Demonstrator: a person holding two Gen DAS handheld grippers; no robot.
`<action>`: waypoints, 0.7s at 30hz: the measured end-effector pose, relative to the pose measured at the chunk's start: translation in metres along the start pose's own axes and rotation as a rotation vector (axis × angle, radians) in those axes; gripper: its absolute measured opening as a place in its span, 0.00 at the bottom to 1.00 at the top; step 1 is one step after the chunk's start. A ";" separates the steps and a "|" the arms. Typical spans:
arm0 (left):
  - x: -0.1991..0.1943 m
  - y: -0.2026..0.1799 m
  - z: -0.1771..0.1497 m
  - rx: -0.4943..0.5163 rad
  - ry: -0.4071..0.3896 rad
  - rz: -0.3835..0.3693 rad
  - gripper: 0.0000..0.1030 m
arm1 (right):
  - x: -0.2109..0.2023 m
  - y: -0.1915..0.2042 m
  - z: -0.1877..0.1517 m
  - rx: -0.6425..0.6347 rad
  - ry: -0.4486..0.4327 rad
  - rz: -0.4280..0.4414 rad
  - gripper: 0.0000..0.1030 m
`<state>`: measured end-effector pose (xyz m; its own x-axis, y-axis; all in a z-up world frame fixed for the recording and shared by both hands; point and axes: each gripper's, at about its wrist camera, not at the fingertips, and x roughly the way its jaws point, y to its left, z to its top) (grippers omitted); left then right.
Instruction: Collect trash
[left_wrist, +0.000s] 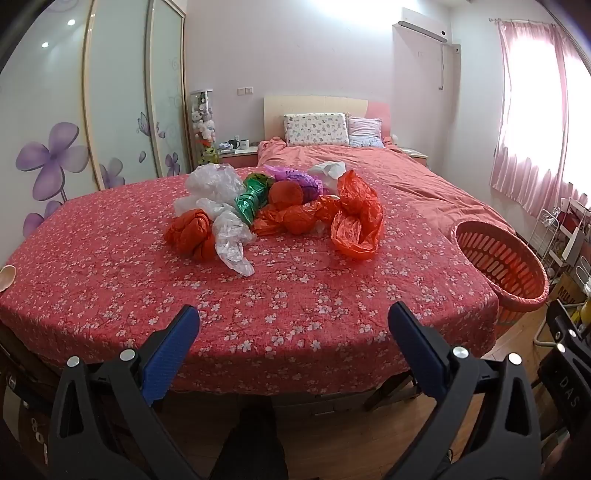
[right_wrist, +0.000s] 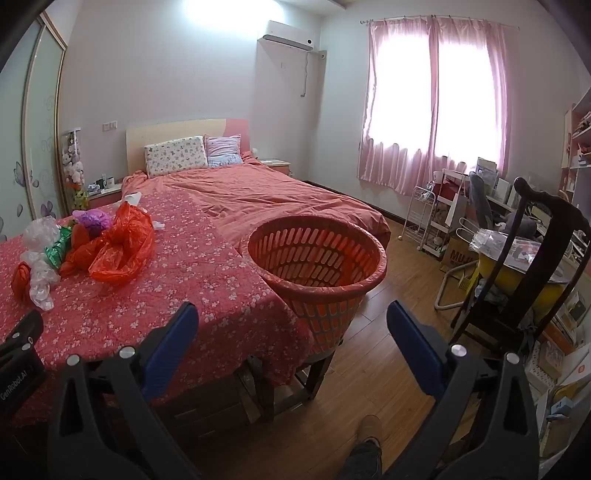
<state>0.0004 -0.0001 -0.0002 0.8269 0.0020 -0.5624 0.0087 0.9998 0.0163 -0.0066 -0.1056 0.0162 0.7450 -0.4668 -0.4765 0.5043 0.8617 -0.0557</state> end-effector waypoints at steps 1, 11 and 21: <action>0.000 0.000 0.000 0.000 -0.003 -0.001 0.98 | 0.000 0.000 0.000 -0.001 0.001 -0.001 0.96; 0.000 0.000 0.000 -0.002 -0.004 -0.002 0.98 | 0.000 0.001 0.000 -0.002 -0.002 -0.002 0.96; 0.000 0.000 0.000 -0.002 -0.003 -0.002 0.98 | 0.000 0.001 0.000 -0.002 -0.002 -0.003 0.96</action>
<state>0.0001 -0.0002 -0.0001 0.8285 0.0004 -0.5599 0.0088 0.9999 0.0137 -0.0062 -0.1050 0.0162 0.7442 -0.4701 -0.4745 0.5058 0.8606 -0.0593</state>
